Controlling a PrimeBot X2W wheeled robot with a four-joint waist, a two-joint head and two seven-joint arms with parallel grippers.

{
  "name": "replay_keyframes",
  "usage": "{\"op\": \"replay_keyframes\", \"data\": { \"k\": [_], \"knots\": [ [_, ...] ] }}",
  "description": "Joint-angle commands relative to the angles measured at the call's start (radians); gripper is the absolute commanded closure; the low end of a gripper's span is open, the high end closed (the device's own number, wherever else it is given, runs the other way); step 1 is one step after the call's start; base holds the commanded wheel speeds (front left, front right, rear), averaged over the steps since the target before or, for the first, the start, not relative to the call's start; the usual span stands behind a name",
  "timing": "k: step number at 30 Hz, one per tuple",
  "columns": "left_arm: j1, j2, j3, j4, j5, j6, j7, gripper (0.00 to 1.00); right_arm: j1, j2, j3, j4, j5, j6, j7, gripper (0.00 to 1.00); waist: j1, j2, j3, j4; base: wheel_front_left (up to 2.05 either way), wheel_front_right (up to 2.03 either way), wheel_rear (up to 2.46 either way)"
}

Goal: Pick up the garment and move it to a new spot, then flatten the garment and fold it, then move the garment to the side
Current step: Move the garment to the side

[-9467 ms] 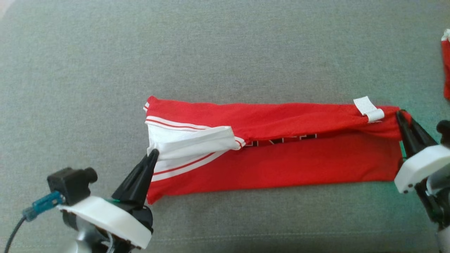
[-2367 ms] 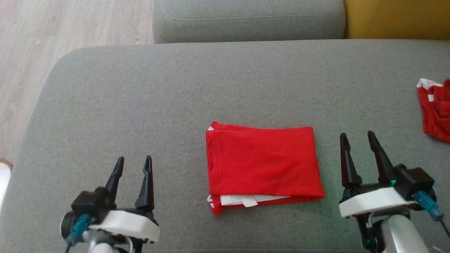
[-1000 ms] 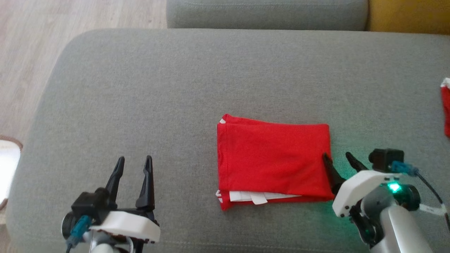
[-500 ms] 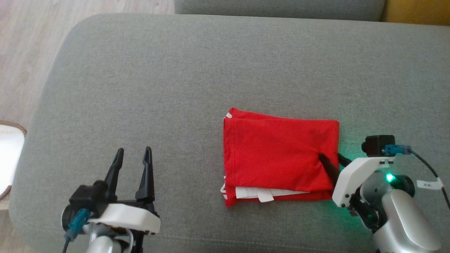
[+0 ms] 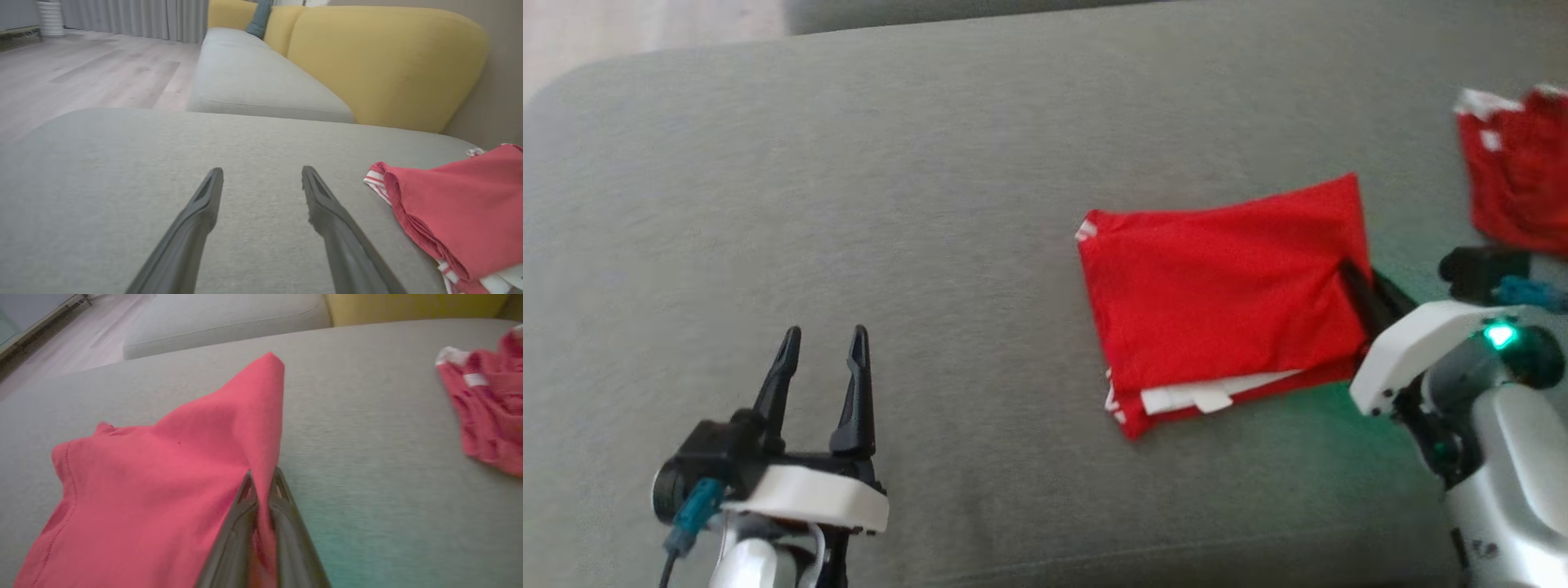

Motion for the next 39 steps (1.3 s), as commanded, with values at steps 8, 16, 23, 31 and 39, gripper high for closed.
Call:
{"op": "replay_keyframes", "data": {
  "k": [8,16,23,31,39],
  "knots": [
    [-0.096,0.016,0.015,-0.061,0.034,-0.014,-0.012,0.0,-0.044,-0.037,-0.058,-0.136,-0.021,-0.001,-0.009,1.0,0.0,0.0,0.115,-0.264,0.0,0.0,0.0],
    [-0.131,0.021,-0.011,-0.043,0.042,-0.023,-0.008,0.0,-0.068,0.003,-0.056,-0.137,-0.035,-0.001,-0.022,1.0,0.0,0.0,0.129,-0.3,0.0,0.0,0.0],
    [-0.125,0.019,-0.014,-0.027,0.033,-0.016,-0.009,0.0,-0.145,-0.003,-0.13,-0.089,-0.055,-0.001,-0.035,1.0,0.0,0.0,0.1,-0.231,0.0,0.0,0.0],
    [-0.112,0.013,-0.02,-0.024,0.02,-0.009,-0.011,0.0,-0.3,-0.053,-0.26,0.029,-0.151,-0.001,-0.028,1.0,0.0,0.0,0.074,-0.152,0.0,0.0,0.0],
    [-0.109,0.009,-0.025,-0.025,0.016,-0.009,-0.012,0.0,-0.415,-0.123,-0.371,0.112,-0.288,-0.001,-0.064,1.0,0.0,0.0,0.08,-0.116,0.0,0.0,0.0]
  ]
}}
